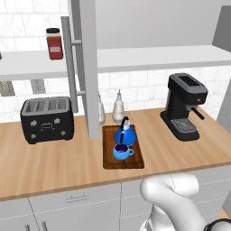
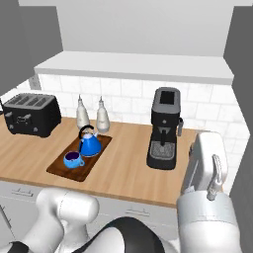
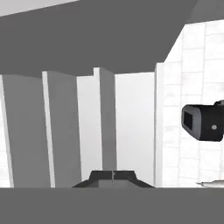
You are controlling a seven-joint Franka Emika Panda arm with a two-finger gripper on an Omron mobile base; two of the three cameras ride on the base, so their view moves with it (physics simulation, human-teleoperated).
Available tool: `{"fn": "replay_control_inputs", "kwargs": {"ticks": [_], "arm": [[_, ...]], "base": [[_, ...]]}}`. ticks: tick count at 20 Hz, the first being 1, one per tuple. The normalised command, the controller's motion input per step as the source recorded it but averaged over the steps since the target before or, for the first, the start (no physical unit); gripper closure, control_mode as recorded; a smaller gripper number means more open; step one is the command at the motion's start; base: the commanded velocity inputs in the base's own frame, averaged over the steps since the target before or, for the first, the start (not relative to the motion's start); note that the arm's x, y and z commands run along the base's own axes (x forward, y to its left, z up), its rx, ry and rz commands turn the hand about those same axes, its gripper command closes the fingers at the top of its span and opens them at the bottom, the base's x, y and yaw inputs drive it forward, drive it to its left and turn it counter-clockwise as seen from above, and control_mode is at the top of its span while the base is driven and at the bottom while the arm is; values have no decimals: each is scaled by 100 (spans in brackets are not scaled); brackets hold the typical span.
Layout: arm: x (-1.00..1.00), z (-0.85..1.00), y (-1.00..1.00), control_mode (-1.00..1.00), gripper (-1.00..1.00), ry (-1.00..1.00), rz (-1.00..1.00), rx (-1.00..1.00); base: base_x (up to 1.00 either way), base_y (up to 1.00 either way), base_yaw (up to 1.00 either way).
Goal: Pick the kettle from the counter and place it on the tray. Then pick the mug from the cabinet and place it on the tray. Then close the cabinet doors.
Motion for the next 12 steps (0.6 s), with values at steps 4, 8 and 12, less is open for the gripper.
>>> {"fn": "replay_control_inputs", "kwargs": {"ticks": [4, 8, 12], "arm": [[-25, 8, -27, -100, 100, -13, 0, 22], [-9, 6, -22, -100, 100, -7, -4, 22], [0, 0, -4, -100, 100, 0, -6, 6]], "base": [[0, 0, 0], [0, 0, 0], [0, 0, 0]]}}
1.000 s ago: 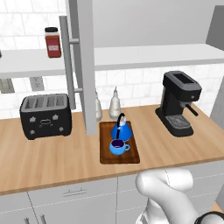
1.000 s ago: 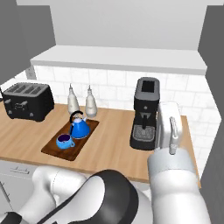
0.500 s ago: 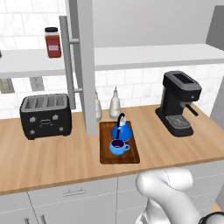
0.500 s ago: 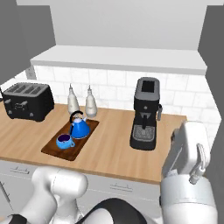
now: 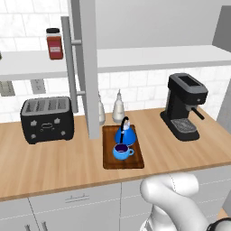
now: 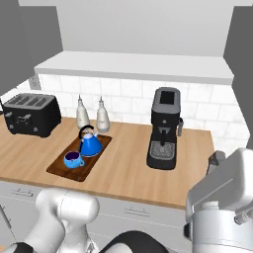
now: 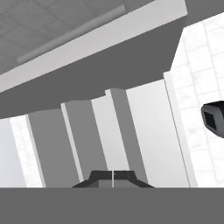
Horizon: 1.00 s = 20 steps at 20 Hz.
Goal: Pick the kettle from the counter and place it on the tray. Then pick the mug from the cabinet and place it on the tray. Then close the cabinet doors.
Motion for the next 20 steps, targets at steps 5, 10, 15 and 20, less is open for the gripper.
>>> {"fn": "replay_control_inputs", "kwargs": {"ticks": [5, 10, 15, 20], "arm": [[1, 0, -2, -100, 100, 0, -11, 1], [-1, 0, -29, -100, 100, 0, -15, 0], [-1, 0, -45, -100, 100, 0, -5, 0], [0, 0, -30, -100, 100, 0, 0, 0]], "base": [[0, 0, 0], [0, 0, 0], [0, 0, 0], [0, 0, 0]]}}
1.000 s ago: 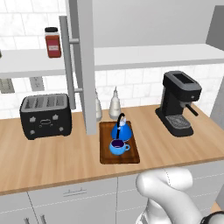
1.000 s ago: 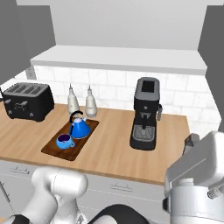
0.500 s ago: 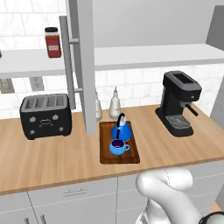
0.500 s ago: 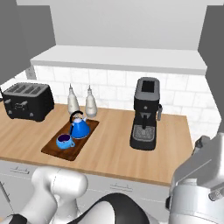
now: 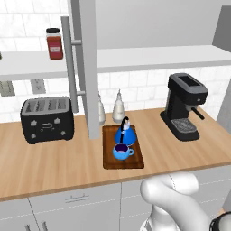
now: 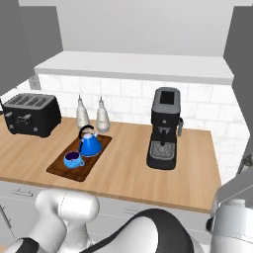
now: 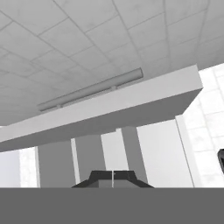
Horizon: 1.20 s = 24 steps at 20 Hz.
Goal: Pick the kettle from the counter and place it on the tray. Then pick the mug from the cabinet and place it on the tray. Then close the cabinet doors.
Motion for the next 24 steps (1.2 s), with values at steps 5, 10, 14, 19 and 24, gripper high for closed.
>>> {"fn": "replay_control_inputs", "kwargs": {"ticks": [5, 10, 14, 19, 24], "arm": [[0, 0, -15, -100, 100, 0, 0, 0], [0, 0, -26, -100, 100, 0, 0, 0], [0, 0, -26, -100, 100, 0, 0, 0], [0, 0, -27, -100, 100, 0, 0, 0], [0, 0, -22, -100, 100, 1, 0, 0]], "base": [[0, 0, 0], [0, 0, 0], [0, 0, 0], [0, 0, 0], [0, 0, 0]]}}
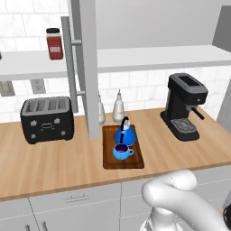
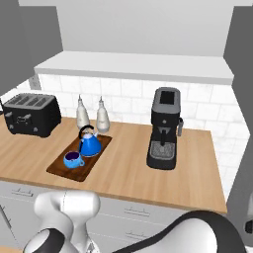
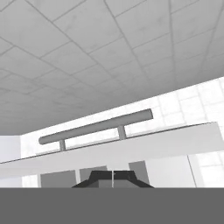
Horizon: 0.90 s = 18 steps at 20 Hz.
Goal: Pick the kettle from the counter and place it on the tray. Then pick the mug from the cabinet and place it on the tray. Then close the cabinet doors.
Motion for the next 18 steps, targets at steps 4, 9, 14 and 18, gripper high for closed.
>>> {"fn": "replay_control_inputs", "kwargs": {"ticks": [4, 9, 14, 18], "arm": [[14, -6, -9, -100, 100, 0, 0, 0], [40, -4, -18, -100, 100, 1, 0, 0], [46, 0, -27, -100, 100, 7, 0, 0], [45, -6, -25, -100, 100, 7, 0, 0]], "base": [[0, 0, 0], [0, 0, 0], [0, 0, 0], [0, 0, 0]]}}
